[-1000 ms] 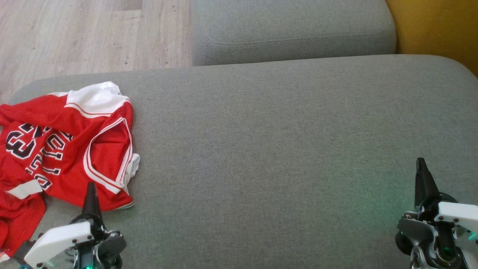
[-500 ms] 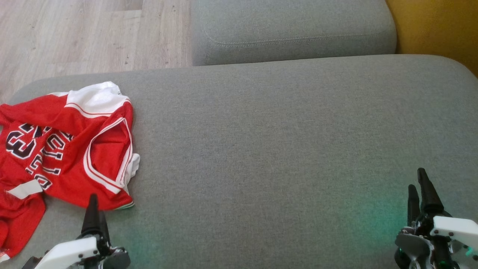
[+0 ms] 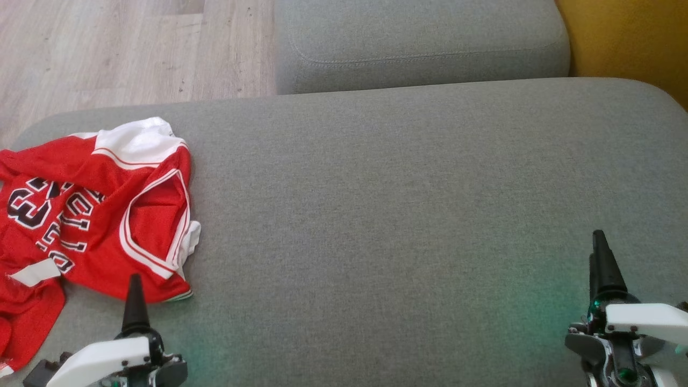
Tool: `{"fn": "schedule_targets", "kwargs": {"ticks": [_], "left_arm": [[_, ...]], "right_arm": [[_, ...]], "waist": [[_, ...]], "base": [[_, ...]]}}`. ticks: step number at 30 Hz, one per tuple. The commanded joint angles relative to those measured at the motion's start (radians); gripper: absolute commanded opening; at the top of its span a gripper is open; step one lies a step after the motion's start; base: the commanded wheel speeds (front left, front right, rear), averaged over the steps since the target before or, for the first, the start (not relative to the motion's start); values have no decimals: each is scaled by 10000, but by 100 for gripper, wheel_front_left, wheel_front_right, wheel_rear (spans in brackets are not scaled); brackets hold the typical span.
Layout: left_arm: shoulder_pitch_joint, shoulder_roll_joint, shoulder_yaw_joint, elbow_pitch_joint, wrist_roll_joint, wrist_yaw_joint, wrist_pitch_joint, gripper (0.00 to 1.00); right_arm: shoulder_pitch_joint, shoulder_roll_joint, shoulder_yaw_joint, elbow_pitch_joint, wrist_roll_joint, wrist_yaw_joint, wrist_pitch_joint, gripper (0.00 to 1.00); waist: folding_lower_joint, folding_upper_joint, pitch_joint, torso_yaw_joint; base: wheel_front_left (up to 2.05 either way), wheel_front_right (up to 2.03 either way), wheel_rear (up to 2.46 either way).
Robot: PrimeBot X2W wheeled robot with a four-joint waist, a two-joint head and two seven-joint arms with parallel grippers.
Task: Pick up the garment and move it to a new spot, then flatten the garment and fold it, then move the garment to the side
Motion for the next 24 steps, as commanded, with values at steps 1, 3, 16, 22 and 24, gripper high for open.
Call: {"fn": "schedule_targets", "kwargs": {"ticks": [1, 3, 16, 22, 24], "left_arm": [[-268, 68, -22, -393, 285, 22, -78, 100], [-252, 69, -52, -422, 660, 100, -137, 100], [-166, 77, -228, -571, 2760, 460, -518, 100], [-122, 81, -264, -627, 3597, 527, -694, 100], [-104, 84, -270, -637, 3865, 539, -753, 100]], "right_arm": [[-332, -34, 90, -433, -340, 15, -85, 100], [-325, -35, 156, -508, -728, 17, -144, 100], [-305, -45, 591, -901, -3202, 25, -527, 100], [-288, -49, 775, -1053, -4196, 29, -704, 100], [-280, -51, 822, -1101, -4504, 30, -763, 100]], "waist": [[0, 0, 2, 0], [0, 0, 6, -1], [0, 0, 25, -39], [0, 0, 30, -60], [0, 0, 29, -66]], "base": [[0, 0, 0], [0, 0, 0], [0, 0, 0], [0, 0, 0], [0, 0, 0]]}}
